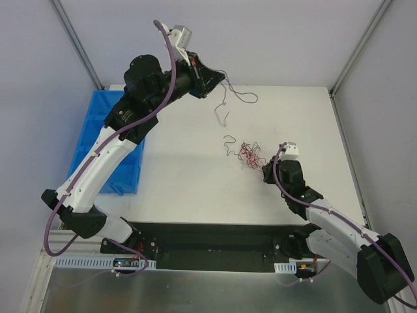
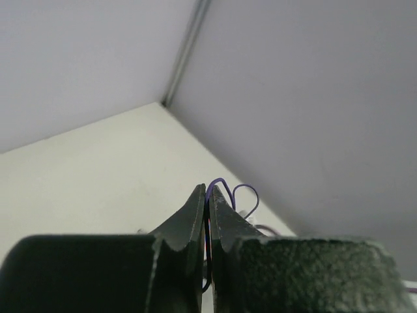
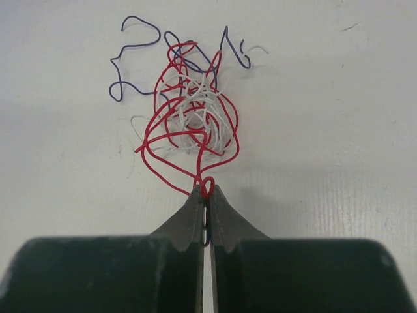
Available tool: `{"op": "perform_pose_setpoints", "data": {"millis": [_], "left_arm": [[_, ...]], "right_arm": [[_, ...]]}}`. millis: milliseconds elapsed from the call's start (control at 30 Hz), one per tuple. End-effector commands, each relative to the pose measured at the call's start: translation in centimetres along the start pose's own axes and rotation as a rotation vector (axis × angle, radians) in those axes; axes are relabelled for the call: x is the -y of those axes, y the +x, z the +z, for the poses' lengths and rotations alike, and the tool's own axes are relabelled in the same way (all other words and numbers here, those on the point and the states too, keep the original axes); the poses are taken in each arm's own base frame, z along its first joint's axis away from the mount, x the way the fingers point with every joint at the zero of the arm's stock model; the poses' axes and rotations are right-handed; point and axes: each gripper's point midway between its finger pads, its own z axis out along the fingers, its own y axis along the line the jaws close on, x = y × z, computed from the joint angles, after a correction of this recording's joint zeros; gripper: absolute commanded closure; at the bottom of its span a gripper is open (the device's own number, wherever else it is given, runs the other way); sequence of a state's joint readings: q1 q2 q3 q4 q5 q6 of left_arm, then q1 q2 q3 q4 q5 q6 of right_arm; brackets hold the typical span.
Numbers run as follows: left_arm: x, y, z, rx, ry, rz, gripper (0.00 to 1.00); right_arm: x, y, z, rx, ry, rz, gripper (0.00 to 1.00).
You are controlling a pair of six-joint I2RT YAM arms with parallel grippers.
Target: Untangle the cables
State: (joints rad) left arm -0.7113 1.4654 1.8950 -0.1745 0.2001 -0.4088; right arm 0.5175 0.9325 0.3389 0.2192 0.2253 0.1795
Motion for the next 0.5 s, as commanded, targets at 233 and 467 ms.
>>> {"op": "perform_pose_setpoints", "data": {"millis": [233, 467], "left_arm": [[-21.6, 2.4, -7.3, -0.072, -0.486, -0.143, 1.0], [-35.6, 3.5, -12.2, -0.008, -0.751, -0.3, 1.0]], "right_arm": [[-1.3, -1.0, -0.5, 0.052, -0.096, -0.044, 1.0], [-2.2, -1.0, -0.5, 0.045, -0.145, -0.047, 1.0]]}}
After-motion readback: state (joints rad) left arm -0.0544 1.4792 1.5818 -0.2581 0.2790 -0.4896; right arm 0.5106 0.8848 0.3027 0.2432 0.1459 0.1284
